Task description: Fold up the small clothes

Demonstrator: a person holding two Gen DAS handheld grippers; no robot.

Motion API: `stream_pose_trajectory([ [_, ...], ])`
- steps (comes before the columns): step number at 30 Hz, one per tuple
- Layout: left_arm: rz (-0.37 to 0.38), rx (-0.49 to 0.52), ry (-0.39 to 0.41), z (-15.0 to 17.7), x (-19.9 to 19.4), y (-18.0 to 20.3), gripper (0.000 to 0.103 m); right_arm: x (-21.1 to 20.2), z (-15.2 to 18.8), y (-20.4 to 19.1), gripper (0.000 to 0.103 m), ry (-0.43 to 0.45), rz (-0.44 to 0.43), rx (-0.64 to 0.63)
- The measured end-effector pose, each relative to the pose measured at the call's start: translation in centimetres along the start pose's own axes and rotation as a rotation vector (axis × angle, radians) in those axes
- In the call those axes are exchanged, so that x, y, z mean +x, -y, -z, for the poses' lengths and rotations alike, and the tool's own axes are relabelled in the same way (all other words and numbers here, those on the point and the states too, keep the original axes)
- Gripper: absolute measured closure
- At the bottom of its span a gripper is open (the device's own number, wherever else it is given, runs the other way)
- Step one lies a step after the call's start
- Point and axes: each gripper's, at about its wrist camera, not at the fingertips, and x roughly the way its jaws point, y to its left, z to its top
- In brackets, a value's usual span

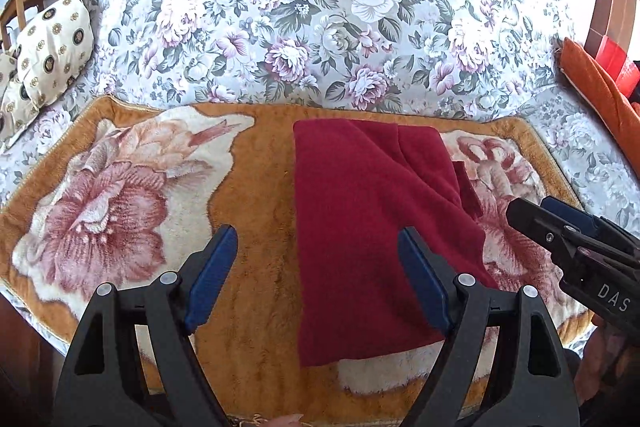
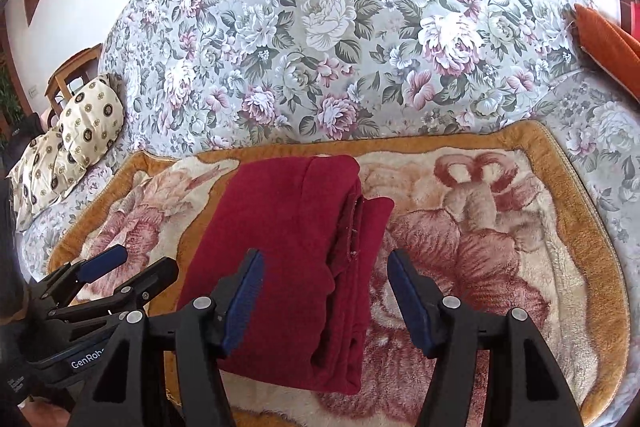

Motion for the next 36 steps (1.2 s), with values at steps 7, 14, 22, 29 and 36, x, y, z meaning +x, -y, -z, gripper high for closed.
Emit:
stream_pose_trajectory([
  [7,-0.024,0.000,0.015,0.1,-1.6,0.1,0.021,-1.1,0.3,-1.1,0.041,0.006,-0.017,-0.011],
  [14,-0.030,-0.008,0.025,0.3,-2.5,0.3,0.021,-1.9,0.4,-1.6,0.041,0.014,-0.025,-0.019],
  [22,-0.024,-0.014,0.024,0.4,-2.9,0.4,0.021,-2.0,0.7,-2.0,0.041,0.008,-0.031,-0.025],
  [29,-0.027,-0.016,0.026,0.5,-3.0,0.5,0.021,-2.0,0.6,-2.1,0.041,0.007,-0.036,-0.029],
  [36,-0.021,-0.019,0.028,0.5,-3.1,0.5,0.021,-1.9,0.6,-2.0,0.041,0.005,-0.038,-0.024],
])
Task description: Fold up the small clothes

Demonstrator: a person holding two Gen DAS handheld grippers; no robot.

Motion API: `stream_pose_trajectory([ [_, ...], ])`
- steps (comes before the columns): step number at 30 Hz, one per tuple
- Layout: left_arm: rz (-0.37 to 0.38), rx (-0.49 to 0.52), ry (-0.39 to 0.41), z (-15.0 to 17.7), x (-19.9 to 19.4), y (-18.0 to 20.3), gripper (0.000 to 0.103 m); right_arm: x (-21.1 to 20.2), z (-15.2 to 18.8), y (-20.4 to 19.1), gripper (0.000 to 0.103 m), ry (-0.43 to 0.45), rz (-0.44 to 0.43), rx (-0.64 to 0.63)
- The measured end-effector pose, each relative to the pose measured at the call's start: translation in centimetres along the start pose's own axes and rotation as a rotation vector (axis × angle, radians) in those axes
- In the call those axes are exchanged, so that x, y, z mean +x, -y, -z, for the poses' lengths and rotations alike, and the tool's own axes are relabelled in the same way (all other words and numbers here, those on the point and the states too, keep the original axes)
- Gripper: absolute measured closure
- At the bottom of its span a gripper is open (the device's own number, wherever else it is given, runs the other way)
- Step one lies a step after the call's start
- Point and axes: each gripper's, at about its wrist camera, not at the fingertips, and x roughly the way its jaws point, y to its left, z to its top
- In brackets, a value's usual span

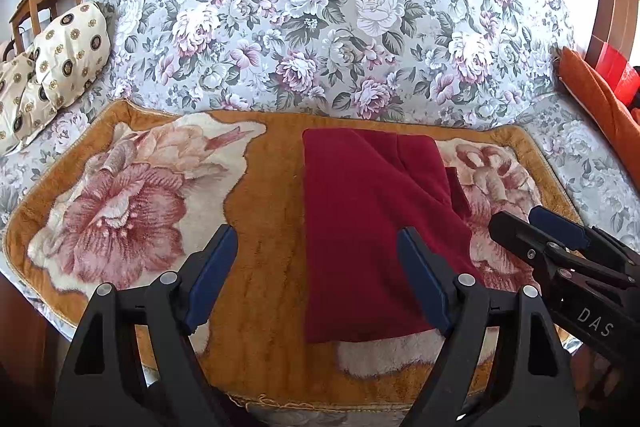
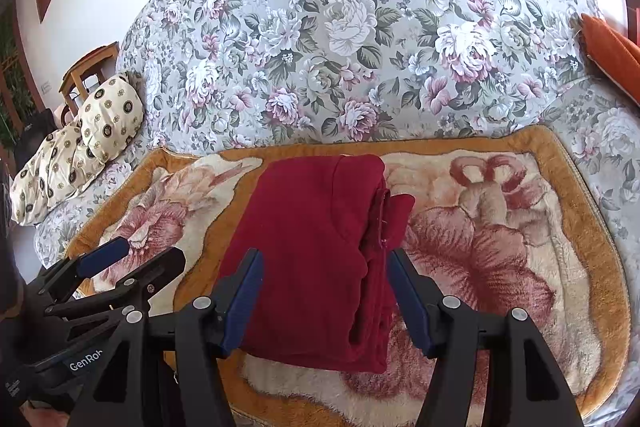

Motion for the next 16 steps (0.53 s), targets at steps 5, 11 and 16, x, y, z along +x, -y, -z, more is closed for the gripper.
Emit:
stream_pose_trajectory([
  [5,-0.011,0.004,0.006,-0.01,0.10,0.01,0.021,0.14,0.10,0.00,0.041,-0.004,-0.001,0.002],
  [11,-0.011,0.006,0.014,-0.04,0.14,-0.13,0.021,0.28,0.27,-0.04,0.041,-0.006,-0.002,0.005],
  [16,-0.013,0.010,0.015,-0.19,0.31,0.00,0.021,0.31,0.27,0.11,0.041,-0.002,0.001,0.004],
])
